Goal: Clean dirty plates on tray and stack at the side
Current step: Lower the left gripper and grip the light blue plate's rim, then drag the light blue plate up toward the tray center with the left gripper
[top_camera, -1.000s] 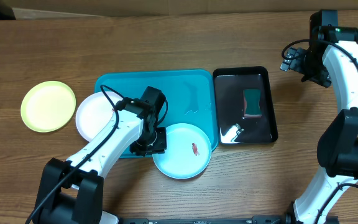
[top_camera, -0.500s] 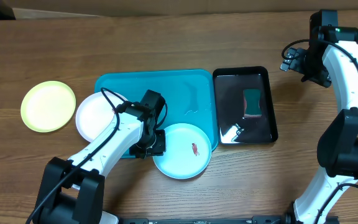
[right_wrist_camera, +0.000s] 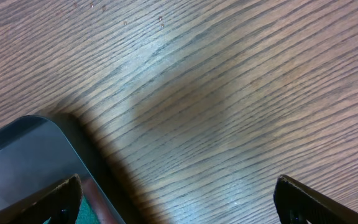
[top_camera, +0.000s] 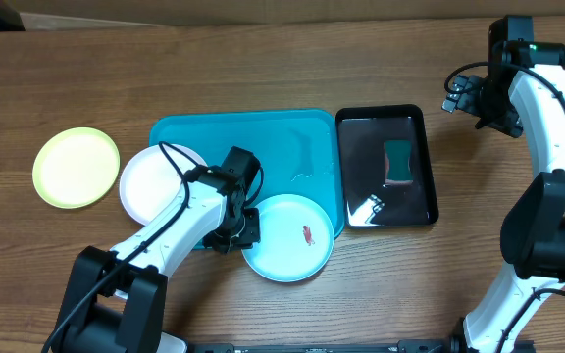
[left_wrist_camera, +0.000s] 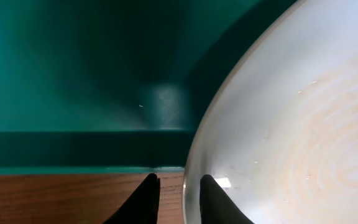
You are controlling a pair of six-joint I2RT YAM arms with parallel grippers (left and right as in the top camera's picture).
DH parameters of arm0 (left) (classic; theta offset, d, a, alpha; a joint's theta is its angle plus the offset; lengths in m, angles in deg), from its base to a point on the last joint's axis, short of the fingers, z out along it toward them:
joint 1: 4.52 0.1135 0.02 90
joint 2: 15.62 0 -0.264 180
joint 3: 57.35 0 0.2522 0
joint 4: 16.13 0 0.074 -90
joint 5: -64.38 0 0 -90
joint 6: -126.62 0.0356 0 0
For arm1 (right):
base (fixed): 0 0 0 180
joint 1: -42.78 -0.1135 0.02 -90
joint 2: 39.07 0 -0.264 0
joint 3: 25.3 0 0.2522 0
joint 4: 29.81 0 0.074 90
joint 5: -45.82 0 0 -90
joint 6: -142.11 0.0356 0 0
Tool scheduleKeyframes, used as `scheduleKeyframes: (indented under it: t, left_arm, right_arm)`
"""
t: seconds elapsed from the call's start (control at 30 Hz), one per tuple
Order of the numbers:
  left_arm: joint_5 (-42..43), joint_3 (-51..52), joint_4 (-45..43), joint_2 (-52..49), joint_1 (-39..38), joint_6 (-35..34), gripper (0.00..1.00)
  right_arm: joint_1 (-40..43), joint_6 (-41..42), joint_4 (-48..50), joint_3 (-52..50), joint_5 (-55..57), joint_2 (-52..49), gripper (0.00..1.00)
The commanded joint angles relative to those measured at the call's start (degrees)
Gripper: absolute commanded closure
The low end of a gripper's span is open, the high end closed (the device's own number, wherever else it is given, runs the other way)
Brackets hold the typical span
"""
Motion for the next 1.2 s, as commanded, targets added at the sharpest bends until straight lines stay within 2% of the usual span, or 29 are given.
scheduleKeyframes:
  t: [0.0, 0.07, 0.17, 0.33, 0.53, 0.63, 1.0, 1.17]
  left_arm:
    - [-0.8, 1.1, -0.6, 0.1, -0.4, -1.1, 0.84]
    - [-0.8, 1.0, -1.1, 0.1, -0.4, -1.1, 0.87]
    - [-0.8, 0.2, -1.5, 0.2, -0.2, -1.2, 0.83]
    - [-0.8, -5.3, 0.3, 0.2, 1.1, -1.2, 0.96]
    - [-1.3, -12.6, -1.8, 0.2, 5.9, -1.6, 0.96]
    - [-3.1, -12.4, -4.1, -0.1, 8.0, -4.1, 0.96]
    - [-3.8, -10.5, -7.6, -6.3, 7.4, -5.0, 0.96]
    - [-4.0, -10.5, -12.0, -8.5, 7.6, -4.9, 0.96]
  right_arm:
    - [0.1, 0.3, 0.2, 0.3, 0.5, 1.5, 0.0]
    - [0.1, 0.3, 0.2, 0.3, 0.5, 1.5, 0.0]
    - [0.1, 0.3, 0.2, 0.3, 0.5, 1.5, 0.0]
    - [0.1, 0.3, 0.2, 0.3, 0.4, 1.5, 0.0]
    - [0.1, 0.3, 0.2, 0.3, 0.5, 1.5, 0.0]
    - [0.1, 0.3, 0.2, 0.3, 0.4, 1.5, 0.0]
    - [0.1, 0.3, 0.2, 0.3, 0.5, 1.5, 0.0]
    - [0.1, 0.3, 0.2, 0.3, 0.5, 1.5, 0.0]
